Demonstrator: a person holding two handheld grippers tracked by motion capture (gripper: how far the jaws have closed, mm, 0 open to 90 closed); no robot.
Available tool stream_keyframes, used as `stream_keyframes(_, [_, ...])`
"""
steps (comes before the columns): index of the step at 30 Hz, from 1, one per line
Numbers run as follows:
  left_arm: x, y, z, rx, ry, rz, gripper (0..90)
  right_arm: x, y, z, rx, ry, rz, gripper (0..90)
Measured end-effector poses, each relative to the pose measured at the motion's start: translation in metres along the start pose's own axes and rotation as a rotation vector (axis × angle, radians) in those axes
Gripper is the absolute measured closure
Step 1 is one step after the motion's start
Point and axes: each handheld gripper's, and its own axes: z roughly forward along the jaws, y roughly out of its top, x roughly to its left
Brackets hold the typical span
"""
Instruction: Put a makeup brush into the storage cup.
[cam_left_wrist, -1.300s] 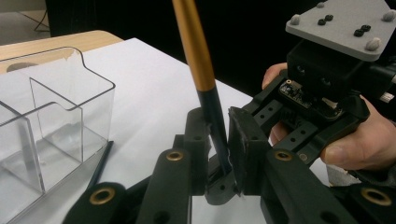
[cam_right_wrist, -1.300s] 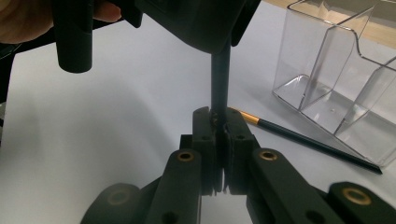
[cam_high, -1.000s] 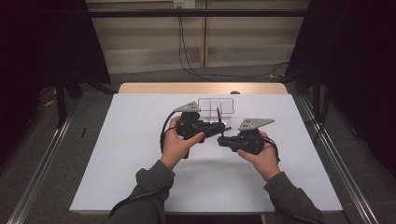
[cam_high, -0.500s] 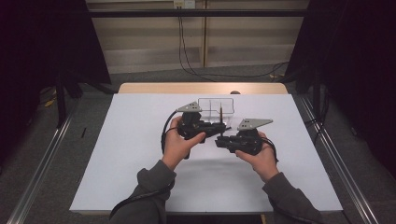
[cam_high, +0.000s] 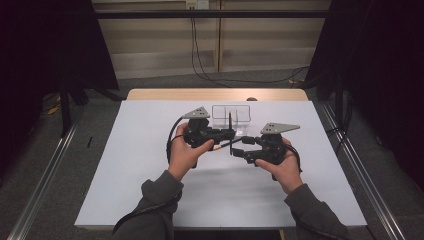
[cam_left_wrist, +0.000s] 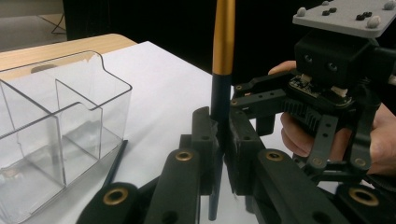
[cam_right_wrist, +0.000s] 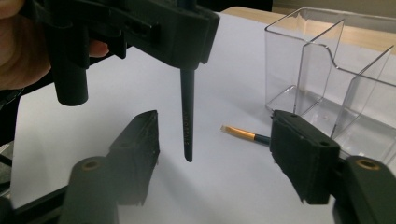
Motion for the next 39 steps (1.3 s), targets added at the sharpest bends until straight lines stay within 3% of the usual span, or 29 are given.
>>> stream_keyframes(5, [0.003,-0.001,-0.002,0.004,0.011,-0.001,83.3,-0.001,0.001,-0.003,-0.026,0.001,0.013,20.6])
stream_keyframes(9, [0.003,-0.002,-0.002,0.005,0.018,-0.004,83.3,-0.001,0.003,-0.005,-0.037,0.001,0.007,18.4])
stream_keyframes(39, [0.0,-0.006,0.007,0.013,0.008,-0.004,83.3,0.0,0.026,-0.011,-0.097,0.005,0.009,14.7])
